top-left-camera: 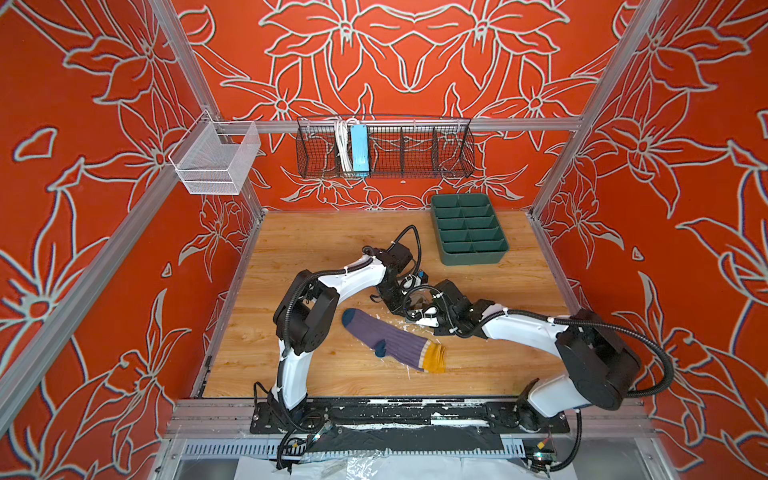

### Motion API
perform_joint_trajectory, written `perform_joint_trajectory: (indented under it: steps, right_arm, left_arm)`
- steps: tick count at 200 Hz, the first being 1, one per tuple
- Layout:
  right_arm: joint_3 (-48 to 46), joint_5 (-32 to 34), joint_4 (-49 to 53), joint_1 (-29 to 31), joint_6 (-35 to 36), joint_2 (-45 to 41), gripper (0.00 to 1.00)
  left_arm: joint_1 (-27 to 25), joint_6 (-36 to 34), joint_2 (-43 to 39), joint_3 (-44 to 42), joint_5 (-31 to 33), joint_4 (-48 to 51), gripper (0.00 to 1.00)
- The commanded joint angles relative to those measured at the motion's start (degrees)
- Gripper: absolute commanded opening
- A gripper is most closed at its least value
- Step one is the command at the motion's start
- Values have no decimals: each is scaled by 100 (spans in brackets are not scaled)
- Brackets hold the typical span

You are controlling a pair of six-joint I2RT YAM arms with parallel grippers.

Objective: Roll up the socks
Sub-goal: 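Roll the argyle cuff farther toward the toe with both grippers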

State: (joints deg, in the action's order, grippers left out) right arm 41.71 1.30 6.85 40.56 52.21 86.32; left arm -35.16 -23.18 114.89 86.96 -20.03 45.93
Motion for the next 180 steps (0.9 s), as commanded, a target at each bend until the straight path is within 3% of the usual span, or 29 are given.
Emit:
perform_joint_trajectory:
  steps: [1, 73, 121, 180]
  right_arm:
    - [-102, 81, 261, 30, -103, -55, 0]
    - [-119, 28, 221, 126, -250, -145, 0]
    - [-103, -22, 141, 188, -258, -312, 0]
    - [68, -1060, 423, 505, 379, -209, 0]
  left_arm:
    - [-150, 255, 222, 319, 181, -294, 28]
    - [-319, 653, 1211, 1069, 761, -102, 25]
    - [-333, 974, 1452, 1129, 460, -272, 24]
    - [-404, 1061, 1849, 1559, 250, -286, 23]
